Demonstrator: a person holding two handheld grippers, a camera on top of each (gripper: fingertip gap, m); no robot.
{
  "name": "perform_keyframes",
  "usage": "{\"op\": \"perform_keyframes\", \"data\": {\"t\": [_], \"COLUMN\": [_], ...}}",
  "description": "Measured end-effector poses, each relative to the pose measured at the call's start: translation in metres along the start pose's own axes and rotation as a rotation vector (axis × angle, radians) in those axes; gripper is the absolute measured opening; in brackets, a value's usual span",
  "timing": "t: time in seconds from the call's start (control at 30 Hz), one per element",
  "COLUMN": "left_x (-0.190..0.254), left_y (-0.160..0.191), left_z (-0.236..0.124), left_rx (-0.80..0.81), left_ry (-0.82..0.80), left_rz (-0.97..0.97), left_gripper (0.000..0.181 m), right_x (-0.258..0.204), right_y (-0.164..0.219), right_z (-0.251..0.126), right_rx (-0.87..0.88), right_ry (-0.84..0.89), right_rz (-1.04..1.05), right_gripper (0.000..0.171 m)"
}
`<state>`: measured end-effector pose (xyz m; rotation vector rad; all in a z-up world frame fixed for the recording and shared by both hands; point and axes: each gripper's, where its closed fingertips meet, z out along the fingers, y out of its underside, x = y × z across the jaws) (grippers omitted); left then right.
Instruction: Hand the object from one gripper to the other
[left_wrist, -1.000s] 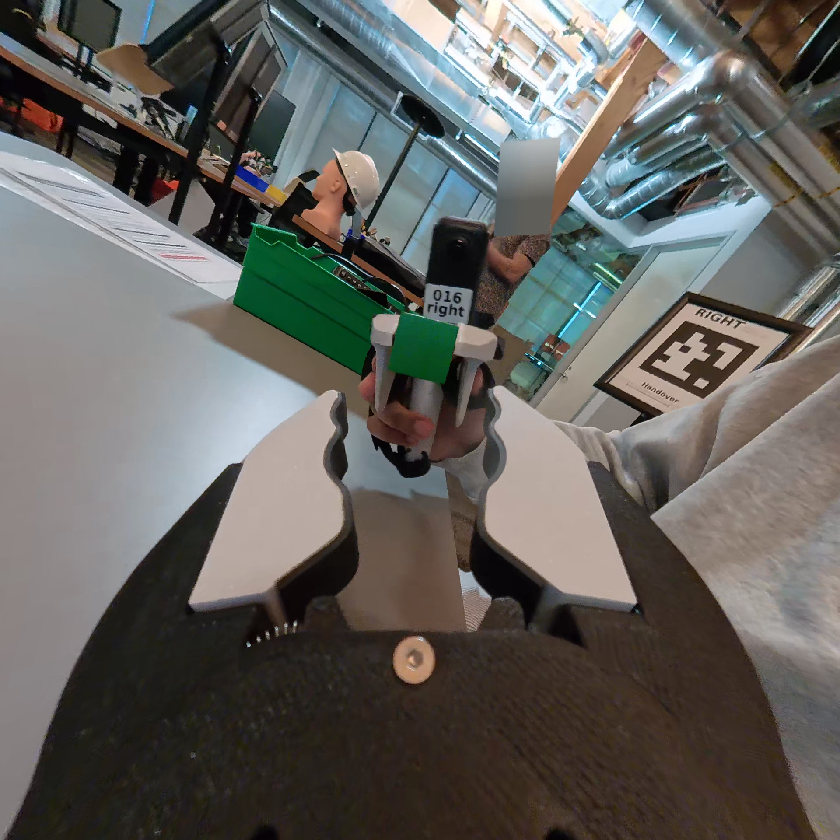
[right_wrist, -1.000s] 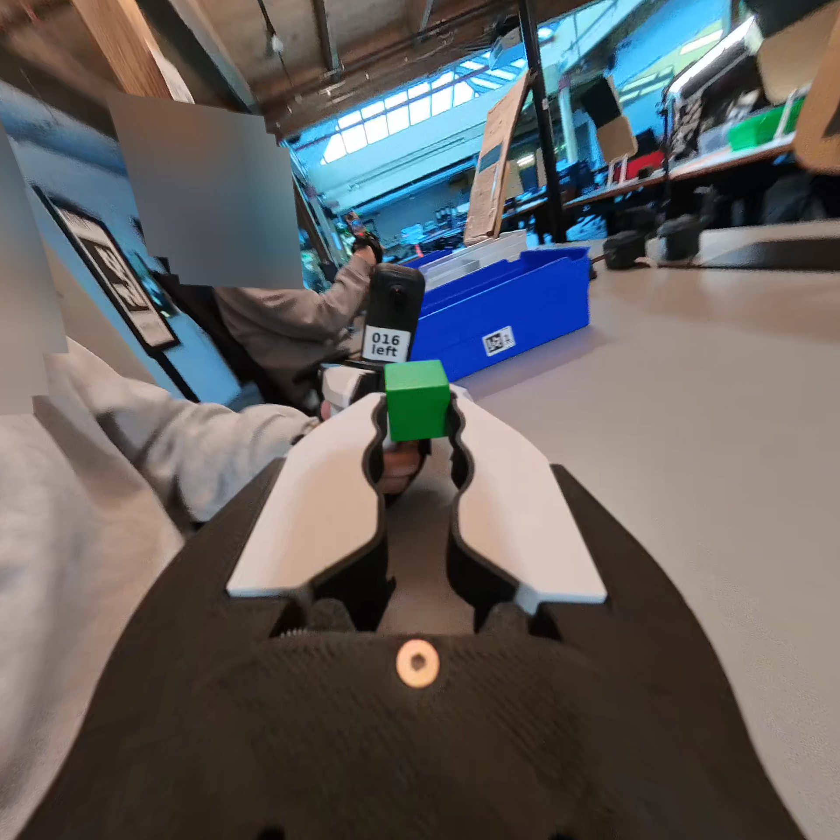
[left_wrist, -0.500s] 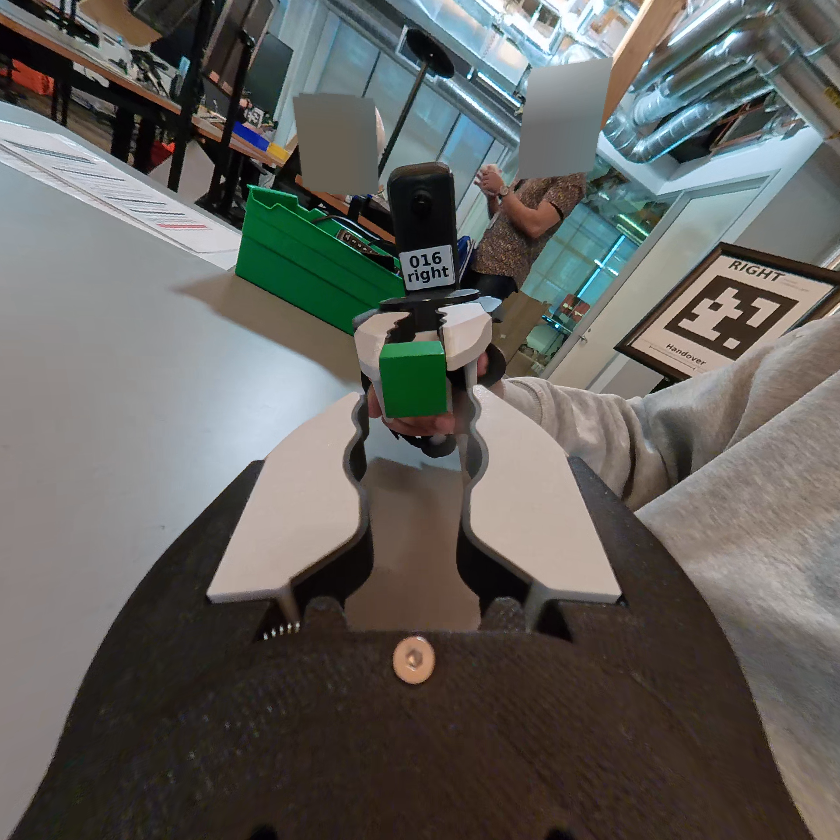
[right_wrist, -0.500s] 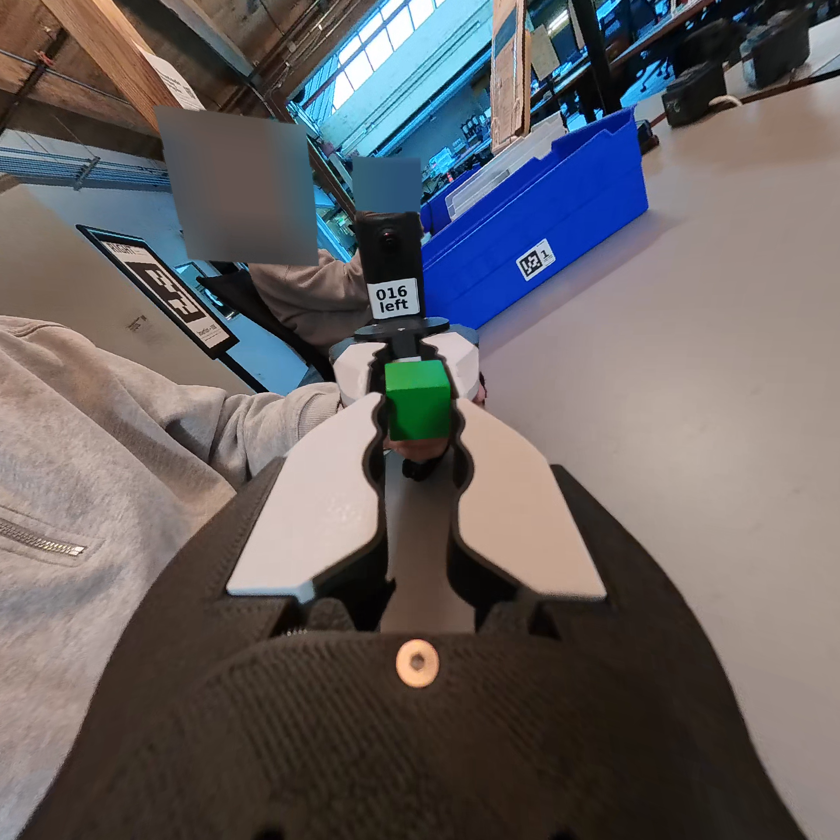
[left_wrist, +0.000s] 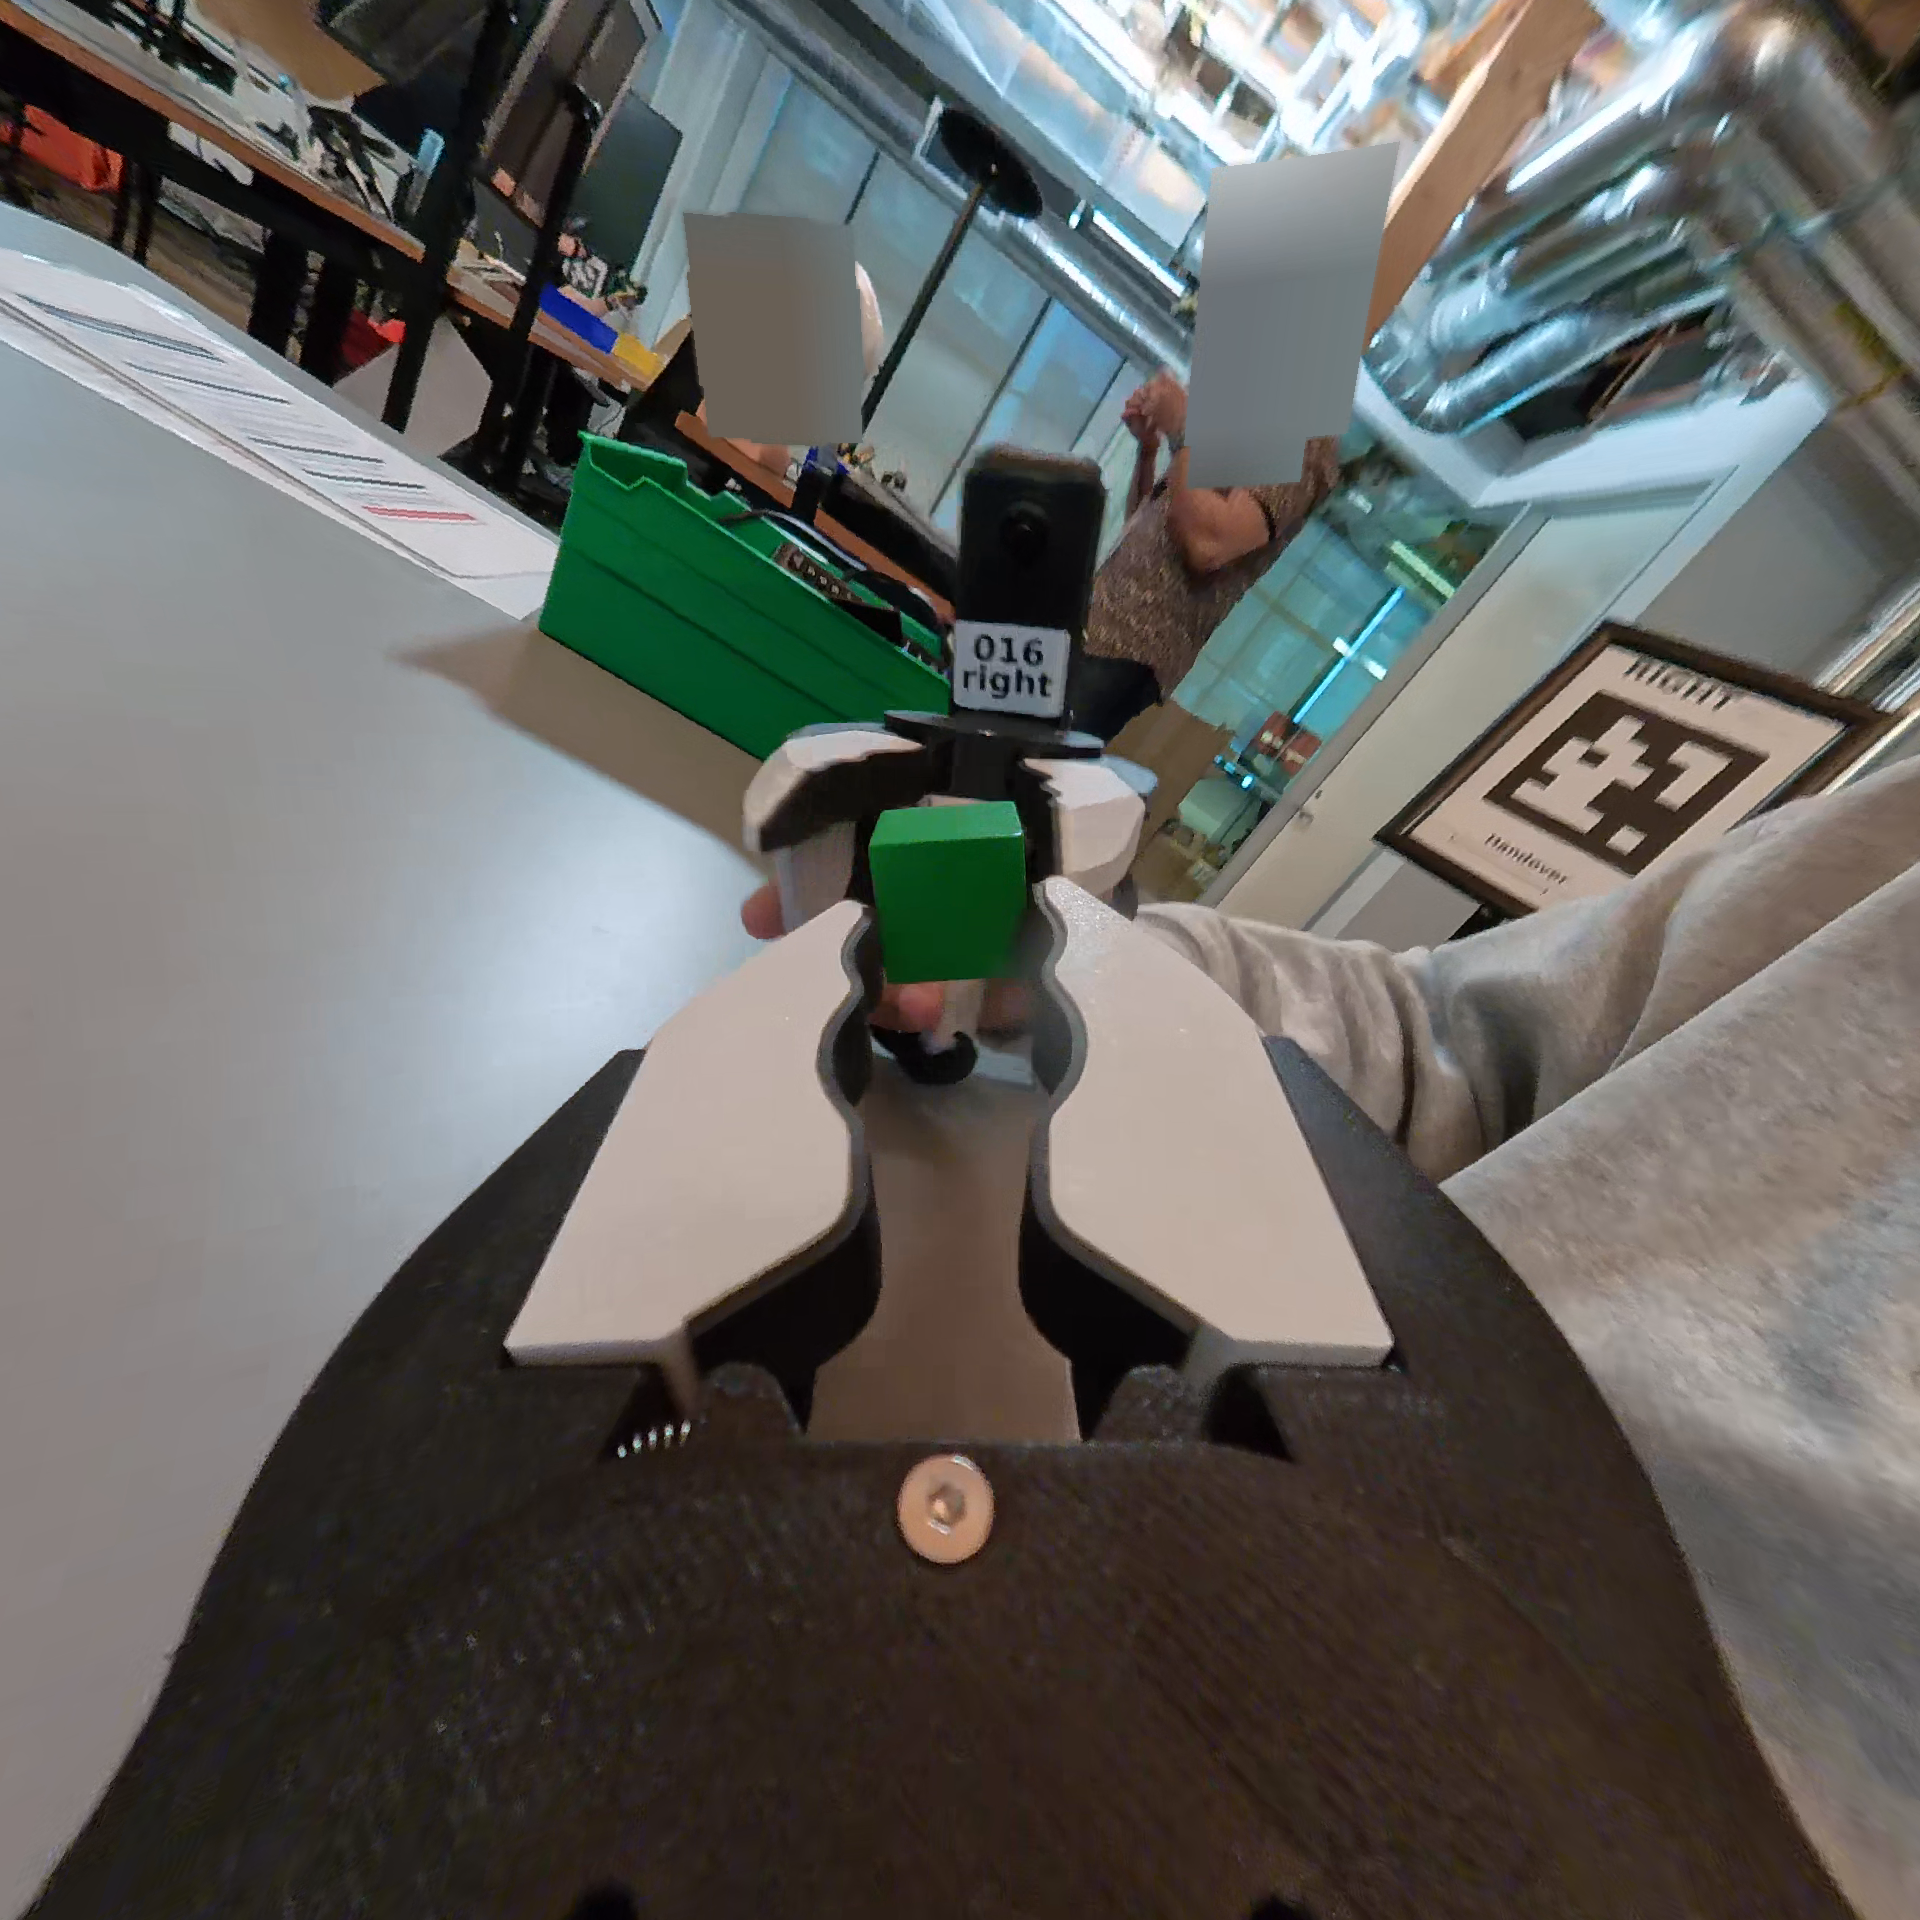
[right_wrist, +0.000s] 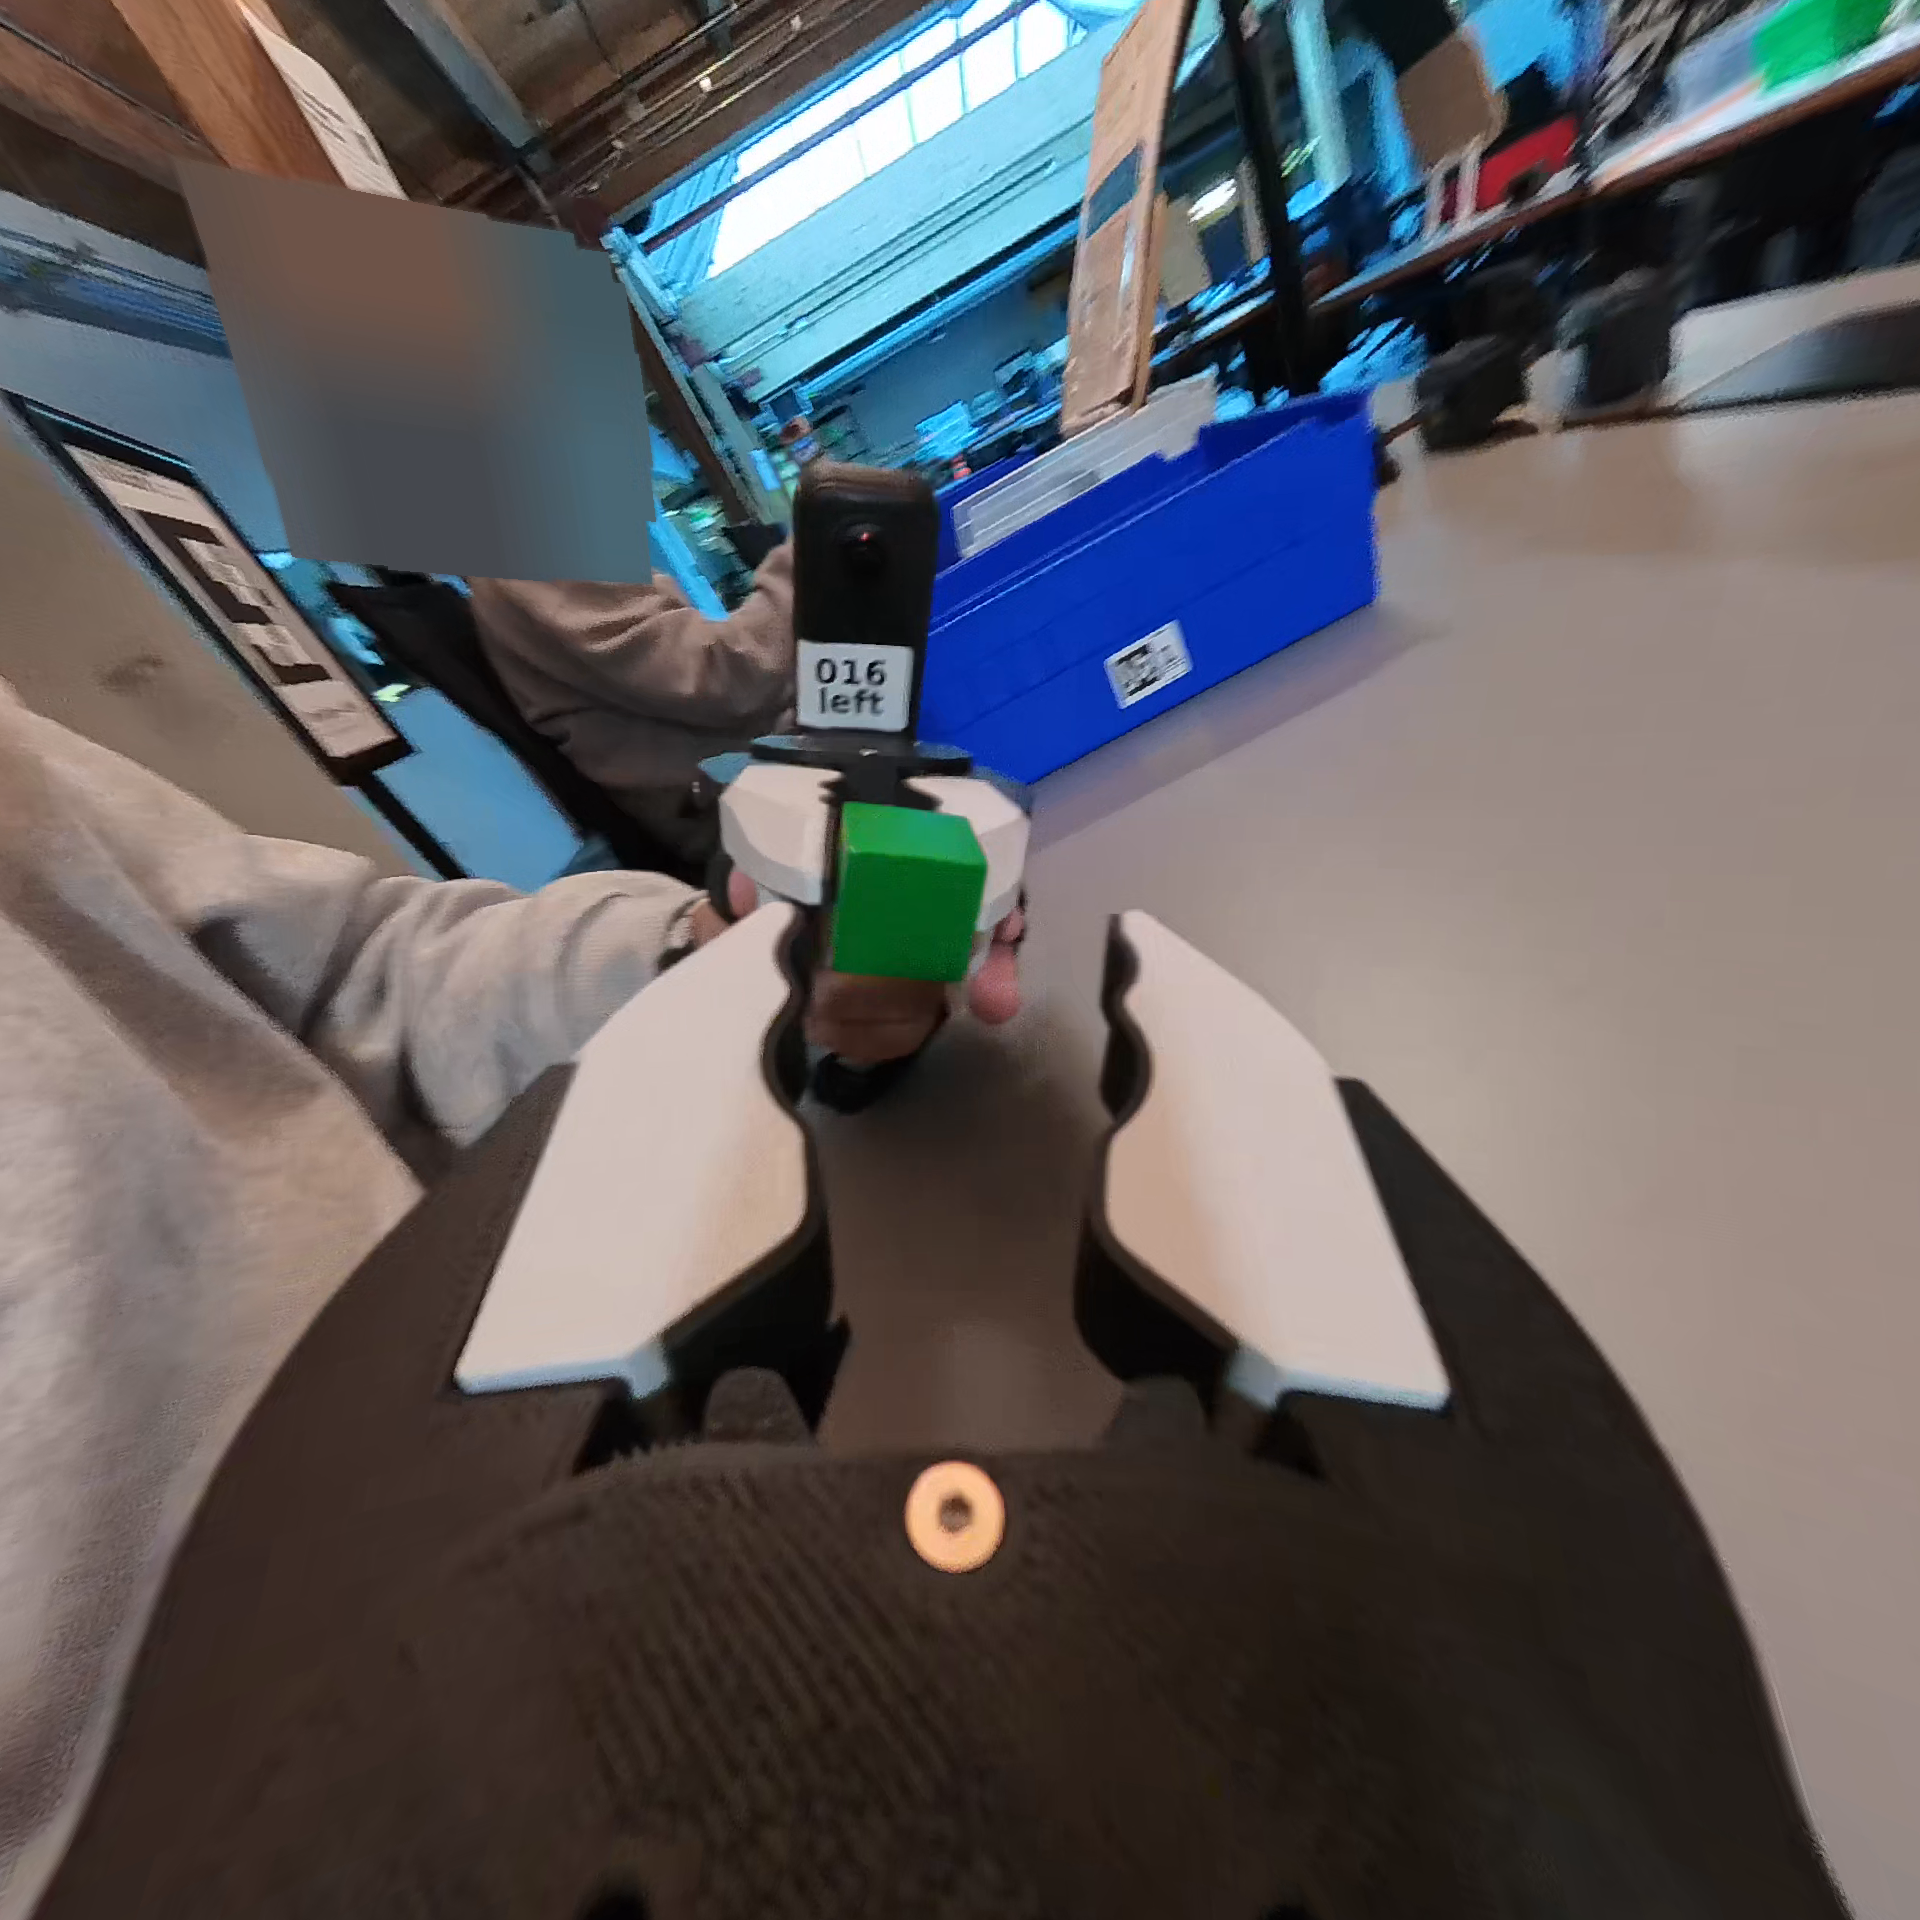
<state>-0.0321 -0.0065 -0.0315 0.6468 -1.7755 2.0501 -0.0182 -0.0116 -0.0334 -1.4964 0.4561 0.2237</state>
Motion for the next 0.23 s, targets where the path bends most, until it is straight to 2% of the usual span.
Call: {"op": "perform_keyframes", "data": {"t": [0.07,0.23], "left_x": [-0.002,-0.001], "left_y": [-0.005,-0.008], "left_z": [-0.003,-0.006], "left_rx": [0.033,0.065], "left_ry": [0.018,0.108], "left_rz": [-0.057,-0.213], "left_gripper": [0.027,0.026], "right_x": [0.001,-0.015], "right_y": [-0.007,-0.007], "right_z": [-0.001,0.003], "right_rx": [0.028,-0.005], "right_ry": [0.063,0.128], "right_rz": [-0.145,-0.612], "right_gripper": [0.068,0.066]}}
